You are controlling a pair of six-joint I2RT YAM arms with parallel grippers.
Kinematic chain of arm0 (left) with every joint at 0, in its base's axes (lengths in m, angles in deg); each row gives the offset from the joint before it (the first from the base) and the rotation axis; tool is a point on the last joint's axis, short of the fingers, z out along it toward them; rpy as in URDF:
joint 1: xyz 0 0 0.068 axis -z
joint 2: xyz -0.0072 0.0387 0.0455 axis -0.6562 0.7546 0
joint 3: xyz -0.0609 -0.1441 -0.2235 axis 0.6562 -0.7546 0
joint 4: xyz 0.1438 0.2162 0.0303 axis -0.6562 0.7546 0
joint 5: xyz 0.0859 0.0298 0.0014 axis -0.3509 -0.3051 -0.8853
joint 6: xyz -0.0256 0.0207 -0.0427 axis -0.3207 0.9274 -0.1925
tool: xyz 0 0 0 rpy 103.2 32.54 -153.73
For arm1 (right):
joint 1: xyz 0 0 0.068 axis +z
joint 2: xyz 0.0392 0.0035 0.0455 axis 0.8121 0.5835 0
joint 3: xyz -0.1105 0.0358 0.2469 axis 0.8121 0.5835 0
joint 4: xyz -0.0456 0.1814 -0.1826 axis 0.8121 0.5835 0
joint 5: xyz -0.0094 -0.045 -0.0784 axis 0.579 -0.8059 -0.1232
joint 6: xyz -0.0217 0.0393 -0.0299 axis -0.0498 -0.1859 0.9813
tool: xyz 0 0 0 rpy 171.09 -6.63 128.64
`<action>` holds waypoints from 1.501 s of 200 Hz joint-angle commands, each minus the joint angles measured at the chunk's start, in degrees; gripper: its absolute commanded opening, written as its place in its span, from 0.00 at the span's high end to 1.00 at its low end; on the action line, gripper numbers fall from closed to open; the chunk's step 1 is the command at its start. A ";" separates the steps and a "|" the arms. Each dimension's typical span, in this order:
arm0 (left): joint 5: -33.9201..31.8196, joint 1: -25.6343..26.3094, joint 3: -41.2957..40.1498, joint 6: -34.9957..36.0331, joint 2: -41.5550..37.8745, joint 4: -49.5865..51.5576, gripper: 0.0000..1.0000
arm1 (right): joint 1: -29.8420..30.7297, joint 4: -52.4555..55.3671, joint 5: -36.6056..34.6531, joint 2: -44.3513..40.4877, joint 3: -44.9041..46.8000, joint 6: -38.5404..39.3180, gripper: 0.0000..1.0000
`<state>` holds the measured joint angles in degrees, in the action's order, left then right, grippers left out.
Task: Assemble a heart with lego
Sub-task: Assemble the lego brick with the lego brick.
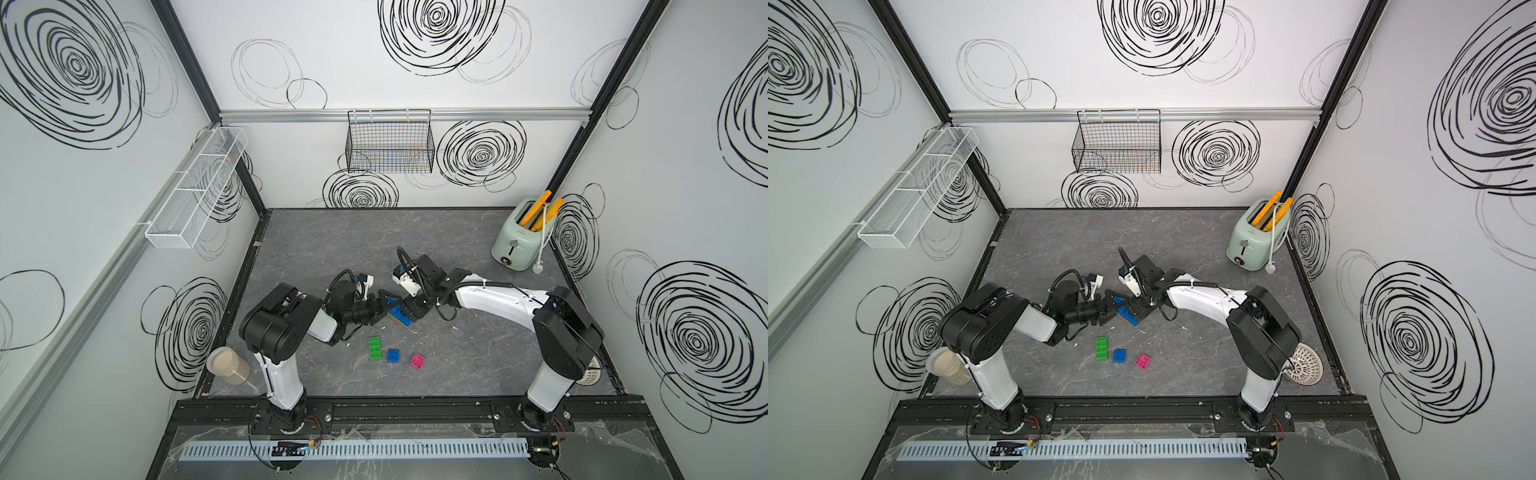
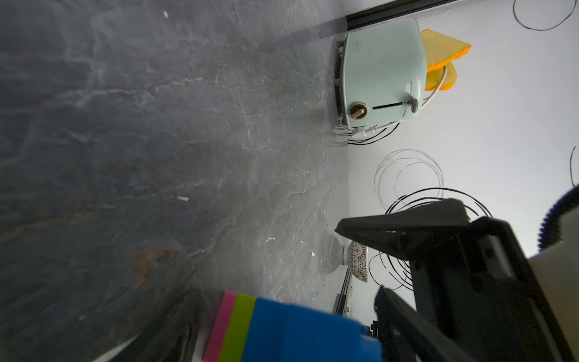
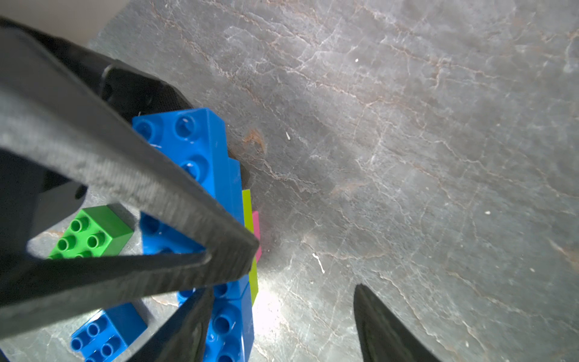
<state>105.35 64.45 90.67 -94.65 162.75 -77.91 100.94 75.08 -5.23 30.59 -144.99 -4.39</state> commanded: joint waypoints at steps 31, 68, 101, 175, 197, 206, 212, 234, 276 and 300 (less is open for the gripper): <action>-0.97 -0.21 -6.40 -8.66 1.19 -0.92 0.09 | 0.19 1.21 -2.01 2.69 1.48 0.99 0.26; -0.42 -0.25 -8.37 -13.14 2.81 -9.30 0.13 | 0.30 1.39 -2.01 2.91 1.12 0.99 0.26; -0.85 -0.31 -9.32 -15.51 5.73 -15.45 0.19 | 0.40 1.30 -1.84 2.93 1.39 0.99 0.26; -2.31 -0.07 -11.60 -21.62 13.63 -33.36 0.31 | 0.48 1.26 -1.49 3.36 1.48 0.99 0.26; -2.62 -0.12 -11.80 -20.84 13.82 -33.95 0.34 | 0.57 1.07 -1.44 2.54 1.39 0.93 0.26; -2.81 -0.13 -11.76 -20.02 13.60 -33.59 0.35 | 0.57 0.88 -1.14 1.55 1.39 0.93 0.26; -2.92 -0.08 -11.66 -19.44 13.35 -33.34 0.35 | 0.65 0.84 -1.04 0.82 1.26 0.87 0.26; -3.12 -0.06 -11.17 -16.50 12.27 -31.50 0.37 | 1.97 1.75 -1.89 -2.69 0.46 0.90 0.26; -5.28 -0.52 -10.22 -10.02 7.51 -22.05 0.38 | 7.67 4.79 -2.80 -7.24 -0.63 -1.30 0.25; -6.88 -1.76 -10.19 -8.16 5.08 -18.71 0.38 | 12.22 4.54 -0.91 -7.30 0.15 -5.21 0.25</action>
<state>102.21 64.19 80.98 -106.84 169.16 -105.51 109.35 77.05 -7.35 24.23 -144.97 -5.59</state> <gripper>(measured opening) 0.681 0.745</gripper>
